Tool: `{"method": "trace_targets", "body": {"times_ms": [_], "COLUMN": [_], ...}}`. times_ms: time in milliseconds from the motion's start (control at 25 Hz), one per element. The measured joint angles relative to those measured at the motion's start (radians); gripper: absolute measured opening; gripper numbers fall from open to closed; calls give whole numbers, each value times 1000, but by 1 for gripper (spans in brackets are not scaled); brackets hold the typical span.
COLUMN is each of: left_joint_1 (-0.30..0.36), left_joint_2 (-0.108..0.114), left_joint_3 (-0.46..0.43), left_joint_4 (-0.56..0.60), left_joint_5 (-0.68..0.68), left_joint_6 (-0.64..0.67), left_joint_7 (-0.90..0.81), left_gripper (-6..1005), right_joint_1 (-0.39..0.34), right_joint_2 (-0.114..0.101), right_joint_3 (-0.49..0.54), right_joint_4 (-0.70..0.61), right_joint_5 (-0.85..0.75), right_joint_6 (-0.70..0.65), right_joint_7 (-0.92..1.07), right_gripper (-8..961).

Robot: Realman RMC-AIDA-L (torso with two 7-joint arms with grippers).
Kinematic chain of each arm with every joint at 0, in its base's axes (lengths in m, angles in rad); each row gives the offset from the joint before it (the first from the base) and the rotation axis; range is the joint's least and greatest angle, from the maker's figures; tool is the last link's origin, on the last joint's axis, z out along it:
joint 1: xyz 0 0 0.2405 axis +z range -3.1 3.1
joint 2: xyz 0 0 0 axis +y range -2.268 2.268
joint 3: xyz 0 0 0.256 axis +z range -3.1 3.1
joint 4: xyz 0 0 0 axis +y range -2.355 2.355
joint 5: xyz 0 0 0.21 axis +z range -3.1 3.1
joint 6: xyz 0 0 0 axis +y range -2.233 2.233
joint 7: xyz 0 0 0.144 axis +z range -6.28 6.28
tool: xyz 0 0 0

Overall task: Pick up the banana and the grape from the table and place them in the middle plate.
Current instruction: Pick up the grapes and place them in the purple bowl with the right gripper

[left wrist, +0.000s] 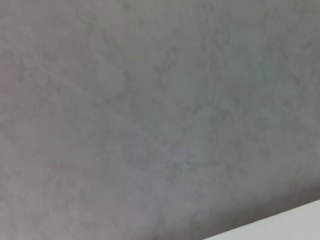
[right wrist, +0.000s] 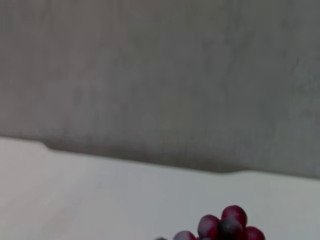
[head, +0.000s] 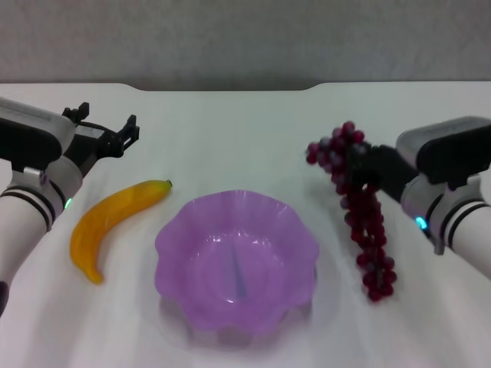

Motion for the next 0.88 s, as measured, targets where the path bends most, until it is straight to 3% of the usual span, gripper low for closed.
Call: {"method": "trace_targets", "body": {"times_ms": [280, 560, 880], "left_joint_1": [-1, 0, -1], "left_joint_2": [1, 0, 0], "left_joint_3": [0, 0, 0], "left_joint_4": [0, 0, 0], "left_joint_5": [0, 0, 0], "left_joint_6": [0, 0, 0], "left_joint_7": [0, 0, 0], "left_gripper": [863, 863, 863], "right_joint_1": [-139, -161, -203], "right_joint_2": [1, 0, 4], "right_joint_3": [243, 310, 304], "right_joint_4": [-241, -346, -540], "right_joint_5": [-1, -12, -108], "right_joint_6": [179, 298, 394], "right_joint_7": [-260, -327, -341], "right_gripper": [207, 208, 208]}}
